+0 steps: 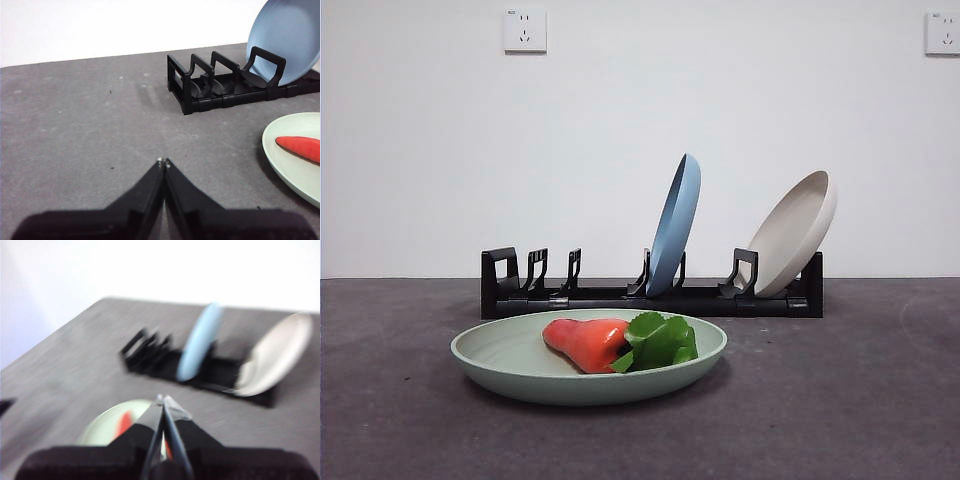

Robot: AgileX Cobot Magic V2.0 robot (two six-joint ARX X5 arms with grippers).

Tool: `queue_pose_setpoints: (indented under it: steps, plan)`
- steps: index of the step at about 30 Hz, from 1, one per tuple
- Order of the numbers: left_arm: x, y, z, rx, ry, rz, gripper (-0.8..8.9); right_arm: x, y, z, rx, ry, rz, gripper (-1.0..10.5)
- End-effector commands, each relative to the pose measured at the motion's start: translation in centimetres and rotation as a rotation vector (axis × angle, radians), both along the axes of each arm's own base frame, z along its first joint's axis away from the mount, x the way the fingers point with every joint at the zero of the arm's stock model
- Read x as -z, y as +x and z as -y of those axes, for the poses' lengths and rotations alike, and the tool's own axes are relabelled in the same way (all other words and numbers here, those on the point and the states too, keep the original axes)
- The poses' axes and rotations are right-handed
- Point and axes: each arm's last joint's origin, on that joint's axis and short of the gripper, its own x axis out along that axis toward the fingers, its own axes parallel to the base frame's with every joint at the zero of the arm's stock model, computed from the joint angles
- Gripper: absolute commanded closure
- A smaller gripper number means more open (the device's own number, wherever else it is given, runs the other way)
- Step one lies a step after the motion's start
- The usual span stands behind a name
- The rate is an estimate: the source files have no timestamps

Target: Take the green plate from the plate rack,put the plate on the table,take the carrot from the table,put the carrot in the plate

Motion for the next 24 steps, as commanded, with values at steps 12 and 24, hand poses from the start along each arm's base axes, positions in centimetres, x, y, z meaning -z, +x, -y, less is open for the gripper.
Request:
queue_pose_setpoints:
  steps: [12,24]
  plan:
    - [0.4,0.1,0.0,-0.004,-0.006,-0.01,8.17,16.5,-0.1,3.1,0.278,-0.038,0.238,9.5]
    - [0.4,0.1,0.0,-0.004,-0.006,-0.011,8.16,22.7,-0.1,3.1,0.29,0.011,0.108,9.5]
